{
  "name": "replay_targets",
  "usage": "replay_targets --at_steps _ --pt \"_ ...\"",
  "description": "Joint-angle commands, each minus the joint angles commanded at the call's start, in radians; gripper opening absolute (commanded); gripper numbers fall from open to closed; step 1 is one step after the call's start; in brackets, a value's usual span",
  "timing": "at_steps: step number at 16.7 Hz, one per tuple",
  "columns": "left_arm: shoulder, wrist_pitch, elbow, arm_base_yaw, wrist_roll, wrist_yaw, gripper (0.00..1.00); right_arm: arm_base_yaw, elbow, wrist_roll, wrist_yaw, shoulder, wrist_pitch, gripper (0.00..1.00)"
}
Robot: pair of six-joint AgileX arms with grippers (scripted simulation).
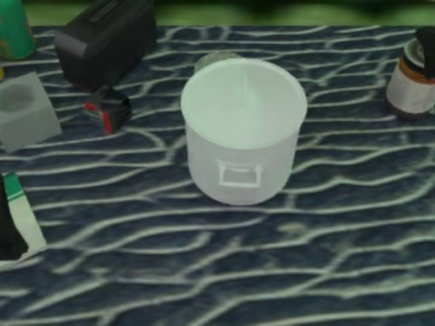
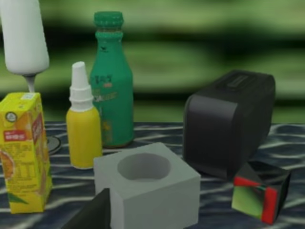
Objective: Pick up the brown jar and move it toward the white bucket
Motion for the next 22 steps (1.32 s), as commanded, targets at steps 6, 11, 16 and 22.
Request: replay_targets --at_steps 6,11,16,22 --pt "0.0 0.0 0.0 0.0 0.0 0.0 1.0 0.016 0.405 -0.065 -0.028 0.264 -0.085 1.0" --pt "0.0 0.0 0.0 0.0 0.0 0.0 1.0 0.019 0.476 -0.078 -0.034 0.307 -0.094 1.0" --pt "0.0 0.0 0.0 0.0 0.0 0.0 1.0 0.016 0.457 -0.078 -0.034 0.304 -0.08 1.0" --pt "0.0 0.0 0.0 0.0 0.0 0.0 1.0 0.026 0.281 -0.072 -0.034 0.284 0.074 1.0"
